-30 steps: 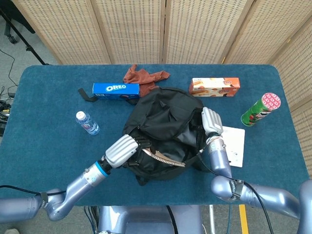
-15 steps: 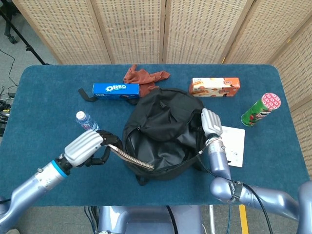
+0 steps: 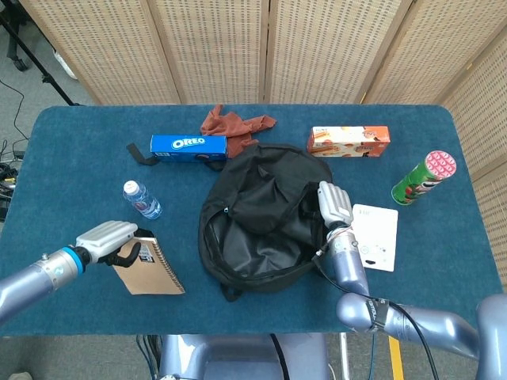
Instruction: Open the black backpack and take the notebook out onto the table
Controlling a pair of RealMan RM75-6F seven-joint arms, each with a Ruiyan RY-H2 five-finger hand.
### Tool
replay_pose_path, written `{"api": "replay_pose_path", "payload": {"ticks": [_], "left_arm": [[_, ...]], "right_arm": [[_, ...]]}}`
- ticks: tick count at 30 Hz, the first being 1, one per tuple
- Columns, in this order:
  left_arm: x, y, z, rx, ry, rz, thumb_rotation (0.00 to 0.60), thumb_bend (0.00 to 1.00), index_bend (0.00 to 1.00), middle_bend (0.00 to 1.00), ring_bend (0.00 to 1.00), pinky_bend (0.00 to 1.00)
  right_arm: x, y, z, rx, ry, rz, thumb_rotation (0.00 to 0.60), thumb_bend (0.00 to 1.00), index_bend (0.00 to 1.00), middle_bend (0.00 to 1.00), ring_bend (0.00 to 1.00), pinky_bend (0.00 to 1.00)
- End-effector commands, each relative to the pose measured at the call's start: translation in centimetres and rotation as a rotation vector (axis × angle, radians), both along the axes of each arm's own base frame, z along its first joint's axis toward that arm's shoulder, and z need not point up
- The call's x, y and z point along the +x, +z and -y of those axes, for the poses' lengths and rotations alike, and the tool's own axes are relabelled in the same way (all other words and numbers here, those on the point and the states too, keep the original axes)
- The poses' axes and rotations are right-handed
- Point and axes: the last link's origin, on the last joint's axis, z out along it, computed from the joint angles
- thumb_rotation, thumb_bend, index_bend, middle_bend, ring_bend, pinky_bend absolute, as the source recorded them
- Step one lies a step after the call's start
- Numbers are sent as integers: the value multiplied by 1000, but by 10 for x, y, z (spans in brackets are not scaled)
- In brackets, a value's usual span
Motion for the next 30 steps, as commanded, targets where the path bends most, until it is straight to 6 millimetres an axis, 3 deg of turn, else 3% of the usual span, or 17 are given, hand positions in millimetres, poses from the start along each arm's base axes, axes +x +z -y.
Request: {"api": "replay_pose_path", "payload": {"ticks": [1, 3, 4, 6, 10, 21, 30], "left_arm": [[-20, -22, -20, -2, 31, -50, 600, 661, 563, 117, 91, 368], [-28, -29, -23, -4, 27, -86, 600, 561, 232, 0, 0, 190], [-30, -31, -24, -4, 24, -98, 600, 507, 105, 0, 0, 109], [-34, -35, -26, 6, 17, -112, 600, 443, 10, 0, 0, 52], [-29, -37, -29, 89, 16, -41, 600, 382, 0, 0, 0, 28], [-15, -21, -20, 188, 5, 118, 600, 374, 0, 0, 0, 21], [-17, -3, 17, 162, -29, 201, 600, 373, 0, 0, 0, 21]], "right_arm": [[-2, 0, 0, 3, 2, -2, 600, 569, 682, 573, 450, 591], [-4, 0, 0, 6, 4, -1, 600, 569, 682, 573, 450, 591], [-5, 0, 0, 7, 4, 1, 600, 569, 682, 574, 449, 591], [-7, 0, 0, 9, 5, 1, 600, 569, 682, 574, 449, 591], [-10, 1, -1, 12, 9, -1, 600, 569, 682, 574, 450, 591], [-10, 7, -6, 12, 34, 5, 600, 569, 682, 574, 449, 591], [-14, 17, -18, -4, 158, -62, 600, 578, 682, 573, 450, 591]]}}
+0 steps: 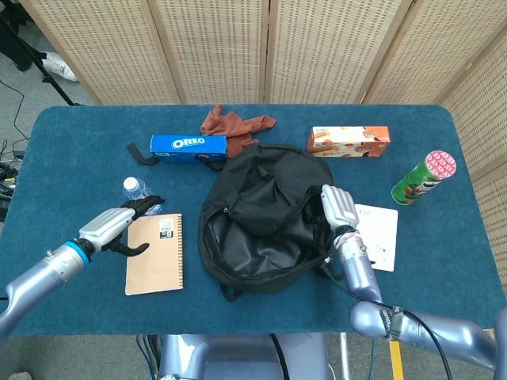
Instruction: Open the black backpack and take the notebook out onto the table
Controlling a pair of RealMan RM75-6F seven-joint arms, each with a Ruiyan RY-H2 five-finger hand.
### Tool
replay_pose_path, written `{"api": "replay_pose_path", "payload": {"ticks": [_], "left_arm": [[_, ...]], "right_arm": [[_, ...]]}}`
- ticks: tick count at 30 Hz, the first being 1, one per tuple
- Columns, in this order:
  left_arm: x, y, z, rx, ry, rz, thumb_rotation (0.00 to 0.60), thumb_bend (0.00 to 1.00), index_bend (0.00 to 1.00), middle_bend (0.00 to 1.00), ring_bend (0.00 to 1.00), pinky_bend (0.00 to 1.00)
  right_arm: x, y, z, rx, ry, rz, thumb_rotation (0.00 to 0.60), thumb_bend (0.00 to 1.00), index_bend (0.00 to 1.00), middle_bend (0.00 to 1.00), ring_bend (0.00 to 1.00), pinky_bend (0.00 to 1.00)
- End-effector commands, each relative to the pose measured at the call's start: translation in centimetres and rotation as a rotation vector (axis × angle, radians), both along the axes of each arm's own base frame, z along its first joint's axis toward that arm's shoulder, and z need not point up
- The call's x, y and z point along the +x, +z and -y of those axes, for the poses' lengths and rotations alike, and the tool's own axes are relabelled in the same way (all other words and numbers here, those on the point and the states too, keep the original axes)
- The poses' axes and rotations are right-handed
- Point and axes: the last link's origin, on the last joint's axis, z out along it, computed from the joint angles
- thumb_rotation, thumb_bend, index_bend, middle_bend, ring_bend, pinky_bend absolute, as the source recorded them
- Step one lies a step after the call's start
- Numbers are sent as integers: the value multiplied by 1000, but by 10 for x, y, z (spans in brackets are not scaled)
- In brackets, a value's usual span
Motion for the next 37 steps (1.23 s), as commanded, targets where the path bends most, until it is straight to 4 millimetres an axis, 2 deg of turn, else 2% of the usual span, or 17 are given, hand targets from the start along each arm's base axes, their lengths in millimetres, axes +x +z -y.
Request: {"api": "replay_pose_path", "payload": {"ticks": [1, 3, 4, 5, 7, 8, 9, 10, 12, 14, 17, 20, 23, 27, 33, 37], "left_arm": [[-3, 10, 25, -8, -29, 45, 600, 373, 0, 0, 0, 21], [-5, 13, 39, -16, -53, 71, 600, 373, 0, 0, 0, 21], [-6, 15, 46, -21, -67, 83, 600, 373, 0, 0, 0, 21], [-7, 16, 51, -24, -77, 88, 600, 373, 0, 0, 0, 21], [-9, 19, 60, -30, -98, 92, 600, 372, 0, 0, 0, 21], [-11, 20, 63, -29, -108, 90, 600, 372, 0, 0, 0, 21], [-12, 22, 66, -21, -122, 85, 600, 372, 0, 0, 0, 21], [-13, 23, 68, -13, -131, 80, 600, 372, 0, 0, 0, 21], [-15, 25, 73, 14, -153, 71, 600, 370, 0, 0, 0, 21], [-16, 26, 78, 39, -168, 63, 600, 365, 0, 0, 0, 21], [-18, 30, 86, 120, -196, 41, 600, 337, 0, 0, 0, 21], [-21, 35, 91, 224, -202, 24, 600, 320, 0, 0, 0, 21], [-26, 37, 101, 347, -182, 2, 600, 316, 0, 0, 0, 15], [-39, 36, 112, 437, -113, -32, 600, 315, 0, 0, 0, 0], [-62, 29, 129, 567, 16, -143, 600, 311, 0, 0, 0, 0], [-69, 24, 137, 625, 81, -211, 600, 310, 0, 0, 0, 0]], "right_arm": [[-7, 5, -9, -10, 84, -50, 600, 585, 682, 571, 449, 591], [-12, 8, -16, -19, 142, -70, 600, 579, 682, 555, 439, 591], [-15, 10, -21, -25, 177, -77, 600, 542, 682, 532, 414, 591], [-17, 12, -24, -26, 198, -80, 600, 467, 681, 499, 375, 591], [-23, 16, -32, -26, 261, -92, 600, 228, 650, 432, 290, 577], [-26, 19, -35, -27, 289, -106, 600, 96, 602, 384, 232, 536], [-31, 24, -37, -33, 363, -168, 600, 37, 557, 347, 186, 493], [-35, 28, -39, -39, 412, -210, 600, 1, 481, 280, 108, 408], [-49, 36, -44, -36, 536, -343, 600, 0, 354, 149, 18, 270], [-59, 43, -48, -29, 607, -421, 600, 0, 235, 27, 0, 159], [-78, 61, -60, -43, 697, -537, 600, 0, 125, 0, 0, 69], [-95, 78, -73, -83, 688, -603, 600, 0, 45, 0, 0, 12], [-115, 104, -95, -169, 600, -645, 600, 0, 12, 0, 0, 2], [-135, 124, -122, -241, 469, -622, 600, 0, 6, 0, 0, 0], [-162, 139, -160, -348, 316, -561, 600, 0, 5, 0, 0, 0], [-164, 137, -181, -403, 267, -481, 600, 0, 5, 0, 0, 0]]}}
